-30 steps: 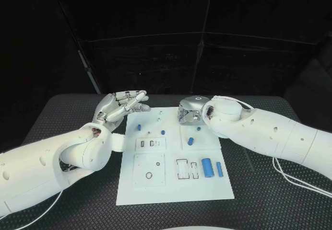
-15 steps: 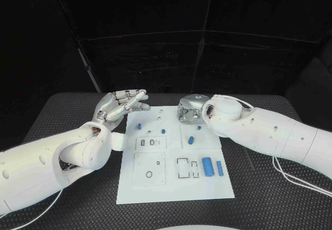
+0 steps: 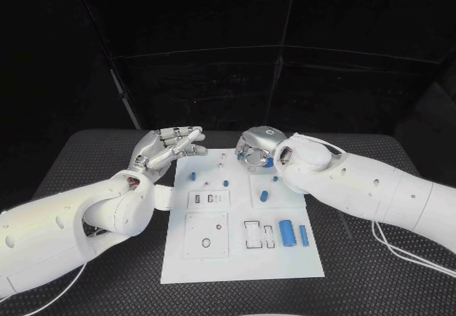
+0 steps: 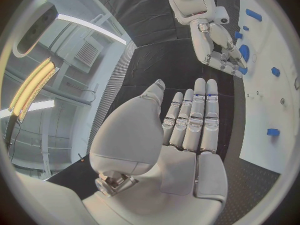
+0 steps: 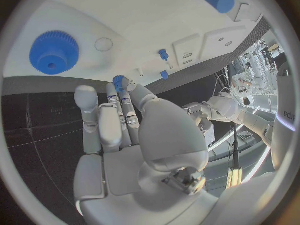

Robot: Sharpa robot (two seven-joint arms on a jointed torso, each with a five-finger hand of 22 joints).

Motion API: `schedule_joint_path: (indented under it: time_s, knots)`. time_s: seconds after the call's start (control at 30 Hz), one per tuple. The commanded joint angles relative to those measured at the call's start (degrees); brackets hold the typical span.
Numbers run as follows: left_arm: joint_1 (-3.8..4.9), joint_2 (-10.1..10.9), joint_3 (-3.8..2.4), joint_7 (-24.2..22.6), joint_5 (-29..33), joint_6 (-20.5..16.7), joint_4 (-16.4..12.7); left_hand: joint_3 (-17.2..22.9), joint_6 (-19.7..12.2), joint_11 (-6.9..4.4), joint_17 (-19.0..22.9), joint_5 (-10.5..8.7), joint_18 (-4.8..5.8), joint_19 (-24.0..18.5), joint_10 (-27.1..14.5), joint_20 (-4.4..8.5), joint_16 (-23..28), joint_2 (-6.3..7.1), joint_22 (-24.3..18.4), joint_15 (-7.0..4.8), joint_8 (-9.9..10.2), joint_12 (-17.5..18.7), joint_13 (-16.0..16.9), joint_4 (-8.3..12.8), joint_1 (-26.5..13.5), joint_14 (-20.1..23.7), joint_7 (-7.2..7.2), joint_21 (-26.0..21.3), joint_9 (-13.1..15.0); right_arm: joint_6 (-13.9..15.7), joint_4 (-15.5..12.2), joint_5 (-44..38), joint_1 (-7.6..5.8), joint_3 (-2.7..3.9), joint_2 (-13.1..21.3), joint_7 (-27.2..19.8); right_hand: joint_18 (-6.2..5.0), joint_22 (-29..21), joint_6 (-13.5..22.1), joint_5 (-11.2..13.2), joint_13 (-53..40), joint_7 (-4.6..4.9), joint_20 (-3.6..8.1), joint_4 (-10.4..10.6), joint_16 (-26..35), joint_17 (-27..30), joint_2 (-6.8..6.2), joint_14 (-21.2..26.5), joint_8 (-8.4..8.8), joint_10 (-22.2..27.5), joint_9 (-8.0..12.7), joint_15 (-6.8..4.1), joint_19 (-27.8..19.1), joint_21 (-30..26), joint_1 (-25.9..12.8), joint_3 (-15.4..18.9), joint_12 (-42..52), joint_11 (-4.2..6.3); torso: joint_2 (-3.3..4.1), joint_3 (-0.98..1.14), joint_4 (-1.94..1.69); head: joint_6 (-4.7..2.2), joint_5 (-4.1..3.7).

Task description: Assemble the parts on the task board

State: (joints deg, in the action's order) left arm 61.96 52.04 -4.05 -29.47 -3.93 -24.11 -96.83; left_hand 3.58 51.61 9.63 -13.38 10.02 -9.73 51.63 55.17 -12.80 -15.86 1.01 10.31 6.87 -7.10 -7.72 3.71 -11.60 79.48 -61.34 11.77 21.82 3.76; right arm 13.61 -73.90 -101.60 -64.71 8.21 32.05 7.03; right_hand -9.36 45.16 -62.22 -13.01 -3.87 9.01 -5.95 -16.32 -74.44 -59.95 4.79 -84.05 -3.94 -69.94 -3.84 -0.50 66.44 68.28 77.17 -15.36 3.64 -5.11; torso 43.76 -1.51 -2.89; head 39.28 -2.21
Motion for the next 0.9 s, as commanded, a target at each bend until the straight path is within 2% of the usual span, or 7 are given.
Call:
schedule_joint_path:
  time_s: [0.03, 0.17, 0.3, 0.4, 0.67, 0.9]
  knots:
    - [0.08, -0.09, -0.07, -0.27, -0.32, 0.73, -0.13, -0.15, 0.14, 0.11, -0.05, -0.35, -0.6, -0.21, -0.07, -0.34, 0.17, 0.04, -0.05, 0.06, 0.31, 0.3, -0.05, 0.3, 0.46, 0.48, 0.14, -0.18, -0.08, 4.53, 1.63, 0.38, -0.18, 0.04, -1.43, -1.45, 0.92, 0.3, -0.36, 0.05, -0.01, 0.19, 0.05, 0.23, -0.44, 0.08, -1.44, -1.21, 0.04, -0.8, 0.01, 0.42, -0.55, 0.57, -1.19, -3.18, 0.06, 0.26, 0.14, 0.02, -0.06, -0.13, 0.01]
    - [0.1, -0.17, -0.07, -0.26, -0.32, 0.76, -0.1, -0.16, 0.12, 0.13, -0.07, -0.35, -0.6, -0.23, -0.13, -0.35, 0.2, 0.04, -0.06, 0.07, 0.36, 0.37, -0.05, 0.35, 0.5, 0.5, 0.14, -0.19, -0.08, 4.63, 3.44, 0.45, -0.28, 0.04, -2.99, -2.0, 0.95, 0.44, -0.36, 0.23, -0.02, 0.17, 0.03, 0.34, -0.49, 0.15, -1.82, -1.19, 0.05, -0.82, 0.01, 0.43, -0.56, 0.73, -1.55, -4.06, 0.06, 0.26, 0.22, -0.09, -0.21, -0.03, -0.02]
    - [0.18, 0.07, -0.08, -0.26, -0.32, 0.73, -0.44, -0.17, 0.11, 0.15, -0.08, -0.35, -0.6, -0.25, -0.17, -0.36, 0.22, 0.04, -0.06, 0.08, 0.39, 0.41, -0.06, 0.38, 0.52, 0.51, 0.13, -0.19, -0.08, 4.16, 4.63, 0.65, -0.48, 0.04, -4.19, -2.54, 0.95, 0.46, -0.41, 0.38, -0.02, 0.2, 0.01, 0.52, -0.59, 0.08, -2.14, -1.2, 0.04, -0.84, 0.01, 0.44, -0.6, 0.81, -1.94, -4.68, 0.06, 0.26, 0.46, -0.04, -0.16, -0.01, 0.22]
    - [0.23, 0.16, -0.09, -0.26, -0.32, 0.71, -0.59, -0.17, 0.11, 0.15, -0.08, -0.35, -0.6, -0.25, -0.17, -0.36, 0.22, 0.04, -0.06, 0.08, 0.39, 0.41, -0.06, 0.38, 0.52, 0.51, 0.13, -0.19, -0.08, 3.69, 5.19, 0.77, -0.55, 0.04, -4.79, -2.84, 0.95, 0.48, -0.42, 0.39, -0.02, 0.2, 0.0, 0.6, -0.62, 0.09, -2.3, -1.2, 0.04, -0.84, 0.0, 0.45, -0.61, 0.84, -2.11, -4.85, 0.06, 0.24, 0.65, -0.09, -0.29, 0.17, 0.22]
    - [0.36, 0.27, -0.11, -0.25, -0.32, 0.66, -0.84, -0.2, 0.07, 0.18, -0.12, -0.36, -0.6, -0.28, -0.3, -0.38, 0.29, 0.03, -0.06, 0.11, 0.5, 0.56, -0.07, 0.45, 0.57, 0.52, 0.12, -0.2, -0.08, 3.8, 6.82, 0.79, -0.64, 0.03, -6.31, -3.01, 0.96, 0.54, -0.34, 0.43, 0.0, 0.22, -0.02, 0.74, -0.67, 0.1, -2.62, -1.2, 0.09, -0.74, 0.02, 0.47, -0.61, 0.91, -2.41, -5.3, 0.01, 0.22, 1.07, -0.18, -0.4, -0.08, 0.18]
    - [0.47, 0.3, -0.12, -0.24, -0.32, 0.64, -0.93, -0.22, 0.05, 0.21, -0.15, -0.36, -0.6, -0.3, -0.38, -0.39, 0.32, 0.03, -0.07, 0.12, 0.55, 0.64, -0.08, 0.49, 0.59, 0.54, 0.12, -0.2, -0.08, 3.61, 8.29, 0.65, -1.08, 0.03, -7.57, -3.14, 0.97, 0.59, -0.28, 0.45, 0.01, 0.25, -0.04, 0.85, -0.73, 0.04, -2.79, -1.2, 0.11, -0.66, 0.03, 0.49, -0.6, 0.96, -2.6, -5.58, 0.0, 0.19, 1.26, -0.17, -0.36, -0.22, 0.3]
